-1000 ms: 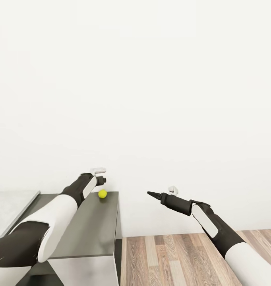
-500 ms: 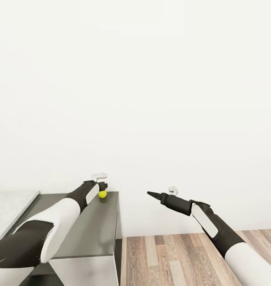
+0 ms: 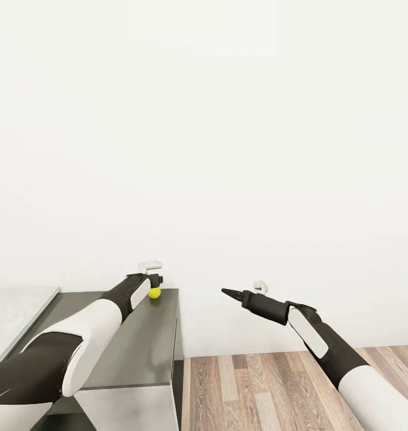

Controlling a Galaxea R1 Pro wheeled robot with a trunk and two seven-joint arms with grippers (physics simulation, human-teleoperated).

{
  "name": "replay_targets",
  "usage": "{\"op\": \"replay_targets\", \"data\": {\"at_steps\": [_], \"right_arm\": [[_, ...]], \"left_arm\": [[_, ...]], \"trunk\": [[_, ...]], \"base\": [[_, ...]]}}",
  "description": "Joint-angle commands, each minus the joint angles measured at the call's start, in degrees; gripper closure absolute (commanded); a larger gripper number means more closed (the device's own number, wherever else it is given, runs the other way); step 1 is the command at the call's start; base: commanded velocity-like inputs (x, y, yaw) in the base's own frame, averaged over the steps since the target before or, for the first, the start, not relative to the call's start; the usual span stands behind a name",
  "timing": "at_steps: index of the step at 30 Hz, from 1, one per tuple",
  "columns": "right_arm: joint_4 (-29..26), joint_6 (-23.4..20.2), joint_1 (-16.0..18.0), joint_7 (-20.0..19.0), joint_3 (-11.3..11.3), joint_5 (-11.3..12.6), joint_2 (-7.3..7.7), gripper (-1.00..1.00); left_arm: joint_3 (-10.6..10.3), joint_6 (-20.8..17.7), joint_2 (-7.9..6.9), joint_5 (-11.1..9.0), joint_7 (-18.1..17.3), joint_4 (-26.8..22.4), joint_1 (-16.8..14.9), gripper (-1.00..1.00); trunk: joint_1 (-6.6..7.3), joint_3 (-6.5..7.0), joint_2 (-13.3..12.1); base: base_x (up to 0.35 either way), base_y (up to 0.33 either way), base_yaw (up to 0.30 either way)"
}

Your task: Put all the toys in the child's room - the three board games (two on the bed and one on the table), the two jigsaw puzzles on the table, and the tennis ball on the table - inside the toy box on the table in the child's room.

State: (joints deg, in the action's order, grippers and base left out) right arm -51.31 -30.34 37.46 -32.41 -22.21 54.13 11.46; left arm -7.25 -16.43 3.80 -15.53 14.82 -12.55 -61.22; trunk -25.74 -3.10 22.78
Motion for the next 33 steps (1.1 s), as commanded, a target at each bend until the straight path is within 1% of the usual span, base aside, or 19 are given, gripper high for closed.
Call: {"op": "replay_targets", "data": {"at_steps": [1,10,28,33], "right_arm": [[-0.02,-0.25,0.07,0.08,-0.12,0.45,0.05,-1.0],[-0.01,-0.25,0.07,0.15,-0.19,0.43,-0.02,-1.0],[0.07,-0.5,0.07,0.22,-0.2,0.45,-0.03,-1.0],[0.07,-0.51,0.07,0.24,-0.2,0.45,-0.03,-1.0]], "left_arm": [[-0.51,-0.3,-0.02,-0.53,0.36,-0.11,-0.04,-1.0],[-0.73,-0.53,0.01,-0.41,0.38,-0.1,-0.04,-1.0],[-0.67,-1.13,-0.02,-0.38,0.51,-0.1,-0.04,-1.0],[-0.67,-1.16,0.03,-0.38,1.74,-0.1,-0.04,-1.0]], "trunk": [[-0.04,-0.14,0.14],[-0.04,-0.4,0.14],[-0.04,-2.06,0.14],[-0.04,-2.53,0.14]], "base": [[0.0,0.0,0.0],[0.0,0.0,0.0],[0.0,0.0,0.0],[0.0,0.0,0.0]]}}
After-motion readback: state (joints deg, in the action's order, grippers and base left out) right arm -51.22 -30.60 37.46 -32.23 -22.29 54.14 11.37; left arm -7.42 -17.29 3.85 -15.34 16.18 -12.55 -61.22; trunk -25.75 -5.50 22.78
